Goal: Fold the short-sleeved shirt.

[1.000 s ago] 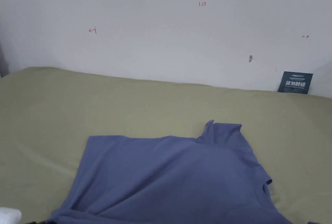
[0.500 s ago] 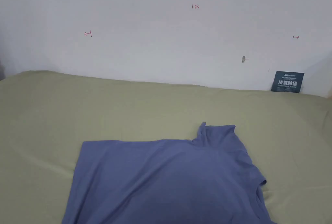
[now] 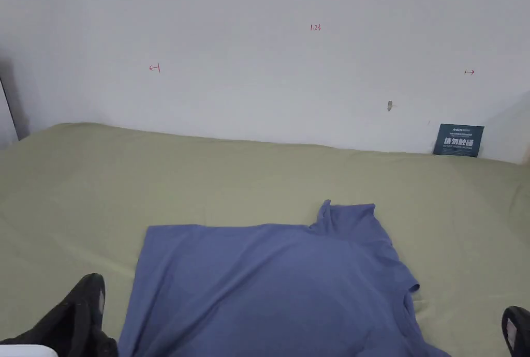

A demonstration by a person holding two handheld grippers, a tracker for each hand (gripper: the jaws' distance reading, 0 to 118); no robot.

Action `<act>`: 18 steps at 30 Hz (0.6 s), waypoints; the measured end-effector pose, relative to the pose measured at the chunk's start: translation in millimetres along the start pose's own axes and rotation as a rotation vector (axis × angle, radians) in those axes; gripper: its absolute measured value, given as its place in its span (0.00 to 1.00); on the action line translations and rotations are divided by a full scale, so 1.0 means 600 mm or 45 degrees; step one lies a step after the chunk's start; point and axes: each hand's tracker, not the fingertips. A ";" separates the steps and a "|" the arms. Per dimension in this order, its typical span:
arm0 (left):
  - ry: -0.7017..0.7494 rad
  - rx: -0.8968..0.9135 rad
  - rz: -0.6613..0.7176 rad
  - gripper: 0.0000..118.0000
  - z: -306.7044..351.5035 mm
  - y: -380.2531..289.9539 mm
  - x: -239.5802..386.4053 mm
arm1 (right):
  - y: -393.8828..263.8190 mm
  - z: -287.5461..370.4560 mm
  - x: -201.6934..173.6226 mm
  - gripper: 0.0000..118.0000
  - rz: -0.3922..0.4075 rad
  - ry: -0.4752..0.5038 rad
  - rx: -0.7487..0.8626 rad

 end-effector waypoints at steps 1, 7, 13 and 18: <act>-0.017 0.006 -0.018 0.00 0.004 0.001 -0.006 | -0.002 0.002 0.001 0.00 -0.028 0.039 -0.014; -0.127 -0.237 -0.008 0.07 -0.027 -0.037 -0.041 | -0.017 -0.004 0.002 0.00 -0.066 0.065 -0.088; -0.007 -0.945 0.125 0.78 -0.131 -0.170 -0.121 | -0.051 -0.025 0.022 0.00 -0.128 0.074 -0.202; 0.015 -1.112 0.272 0.78 -0.190 -0.231 -0.114 | -0.073 -0.057 0.036 0.00 -0.154 0.059 -0.321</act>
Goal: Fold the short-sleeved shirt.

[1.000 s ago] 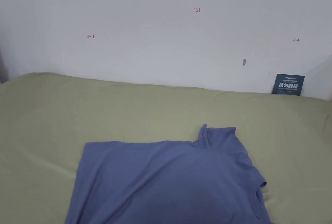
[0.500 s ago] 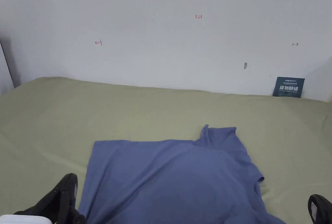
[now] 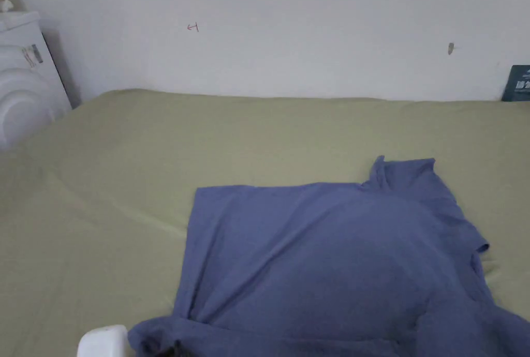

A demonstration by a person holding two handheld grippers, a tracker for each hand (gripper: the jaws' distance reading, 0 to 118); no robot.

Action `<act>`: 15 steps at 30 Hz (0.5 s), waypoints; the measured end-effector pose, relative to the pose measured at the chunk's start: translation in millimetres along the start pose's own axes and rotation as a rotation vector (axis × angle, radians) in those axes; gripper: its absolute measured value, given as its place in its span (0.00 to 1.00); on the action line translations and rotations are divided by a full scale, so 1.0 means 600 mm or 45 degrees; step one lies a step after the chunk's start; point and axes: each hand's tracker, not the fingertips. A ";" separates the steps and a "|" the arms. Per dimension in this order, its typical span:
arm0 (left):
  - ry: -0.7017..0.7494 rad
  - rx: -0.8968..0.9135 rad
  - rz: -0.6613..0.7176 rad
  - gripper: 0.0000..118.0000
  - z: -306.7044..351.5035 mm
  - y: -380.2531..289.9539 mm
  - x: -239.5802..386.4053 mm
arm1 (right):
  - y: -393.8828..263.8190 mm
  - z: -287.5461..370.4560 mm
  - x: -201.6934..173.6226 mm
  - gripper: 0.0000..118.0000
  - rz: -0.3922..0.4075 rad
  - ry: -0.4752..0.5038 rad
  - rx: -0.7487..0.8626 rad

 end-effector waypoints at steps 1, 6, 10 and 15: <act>0.063 0.011 -0.038 0.78 -0.013 0.003 0.009 | -0.005 -0.006 0.003 0.00 -0.006 0.002 -0.017; 0.123 0.062 -0.142 0.78 -0.055 0.029 0.029 | -0.030 -0.027 0.018 0.00 -0.006 0.000 -0.137; 0.072 0.035 -0.095 0.68 -0.091 0.044 0.026 | -0.046 -0.039 0.032 0.00 -0.072 -0.010 -0.239; 0.066 0.089 -0.175 0.08 -0.091 0.030 0.050 | -0.057 -0.062 0.056 0.04 -0.116 0.005 -0.368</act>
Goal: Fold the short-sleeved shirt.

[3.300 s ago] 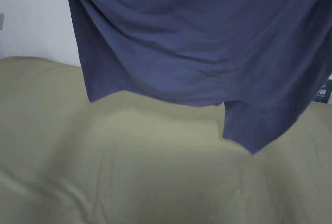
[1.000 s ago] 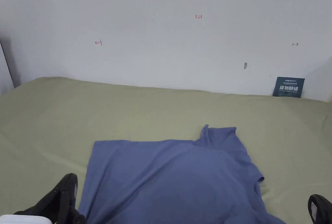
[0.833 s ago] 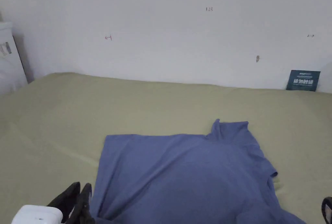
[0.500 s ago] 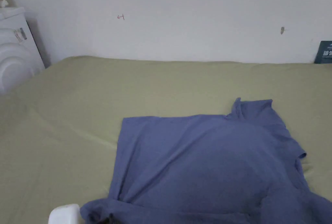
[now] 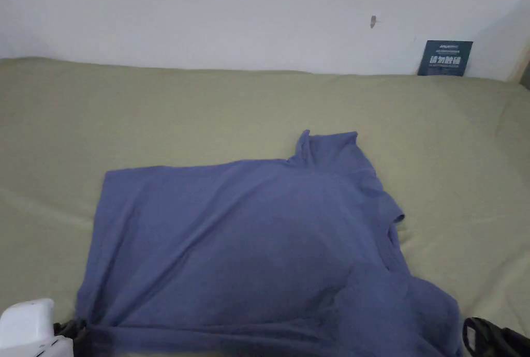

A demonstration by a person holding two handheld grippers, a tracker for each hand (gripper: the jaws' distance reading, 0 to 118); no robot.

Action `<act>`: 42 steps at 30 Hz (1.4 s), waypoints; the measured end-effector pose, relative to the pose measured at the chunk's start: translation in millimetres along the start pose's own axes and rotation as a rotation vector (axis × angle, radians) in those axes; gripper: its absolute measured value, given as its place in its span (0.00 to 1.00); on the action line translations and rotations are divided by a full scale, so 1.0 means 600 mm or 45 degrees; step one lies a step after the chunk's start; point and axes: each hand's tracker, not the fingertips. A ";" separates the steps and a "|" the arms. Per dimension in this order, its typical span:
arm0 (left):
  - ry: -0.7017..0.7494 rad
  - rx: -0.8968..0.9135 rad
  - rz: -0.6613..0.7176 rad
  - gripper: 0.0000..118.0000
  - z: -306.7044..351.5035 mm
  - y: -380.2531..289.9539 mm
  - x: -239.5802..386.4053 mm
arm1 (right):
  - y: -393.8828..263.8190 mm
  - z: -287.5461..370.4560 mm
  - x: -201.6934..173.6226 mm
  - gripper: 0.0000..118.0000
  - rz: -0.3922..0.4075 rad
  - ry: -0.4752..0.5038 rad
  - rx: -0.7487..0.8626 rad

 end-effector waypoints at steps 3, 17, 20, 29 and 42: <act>-0.024 -0.020 -0.020 0.08 -0.001 -0.004 0.003 | -0.001 -0.039 0.016 0.65 0.036 0.038 -0.183; -0.044 -0.023 -0.073 0.08 0.000 -0.005 -0.010 | -0.029 -0.142 0.013 0.01 0.292 -0.052 -0.269; -0.048 -0.018 -0.068 0.08 0.010 0.001 -0.013 | -0.014 -0.123 0.001 0.01 0.291 -0.076 -0.172; -0.090 0.052 -0.164 0.08 0.062 0.090 -0.012 | 0.110 -0.124 -0.027 0.01 0.319 -0.008 0.065; -0.195 -0.242 -0.111 0.08 -0.168 0.246 -0.040 | 0.231 -0.442 0.020 0.01 0.271 -0.017 -0.302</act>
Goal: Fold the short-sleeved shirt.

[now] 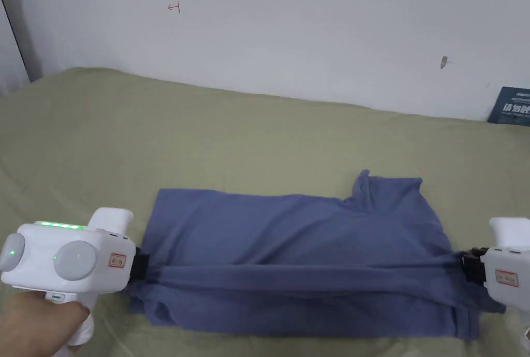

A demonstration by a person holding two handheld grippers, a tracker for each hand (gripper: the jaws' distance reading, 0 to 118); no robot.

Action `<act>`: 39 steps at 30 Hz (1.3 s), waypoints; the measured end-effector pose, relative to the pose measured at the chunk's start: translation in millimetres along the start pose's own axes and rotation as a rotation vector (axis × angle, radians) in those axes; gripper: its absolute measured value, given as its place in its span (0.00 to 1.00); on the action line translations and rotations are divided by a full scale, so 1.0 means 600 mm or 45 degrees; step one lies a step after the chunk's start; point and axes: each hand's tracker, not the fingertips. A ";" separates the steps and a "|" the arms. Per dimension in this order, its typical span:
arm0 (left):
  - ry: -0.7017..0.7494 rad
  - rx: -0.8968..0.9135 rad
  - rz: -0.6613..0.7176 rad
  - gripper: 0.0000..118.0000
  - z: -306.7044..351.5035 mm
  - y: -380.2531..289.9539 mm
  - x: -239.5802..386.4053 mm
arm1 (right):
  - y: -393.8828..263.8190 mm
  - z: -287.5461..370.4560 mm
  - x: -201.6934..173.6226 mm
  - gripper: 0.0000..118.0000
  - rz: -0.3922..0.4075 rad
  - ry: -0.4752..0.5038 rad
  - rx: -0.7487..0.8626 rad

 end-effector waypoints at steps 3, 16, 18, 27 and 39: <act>0.013 -0.003 -0.029 0.08 -0.028 0.005 0.004 | -0.010 -0.035 0.010 0.01 -0.044 0.001 -0.019; 0.137 0.822 0.120 0.76 0.210 -0.115 0.053 | -0.120 0.220 -0.053 0.79 -0.101 0.152 0.794; 0.280 1.027 0.156 0.75 0.258 -0.180 0.081 | -0.158 0.286 -0.090 0.77 -0.082 0.116 0.888; 0.323 1.206 0.107 0.00 0.355 -0.314 0.130 | -0.255 0.384 -0.157 0.00 -0.011 -0.020 0.979; 0.095 0.486 0.231 0.76 0.120 -0.168 0.062 | -0.237 0.357 -0.133 0.00 -0.044 -0.005 0.868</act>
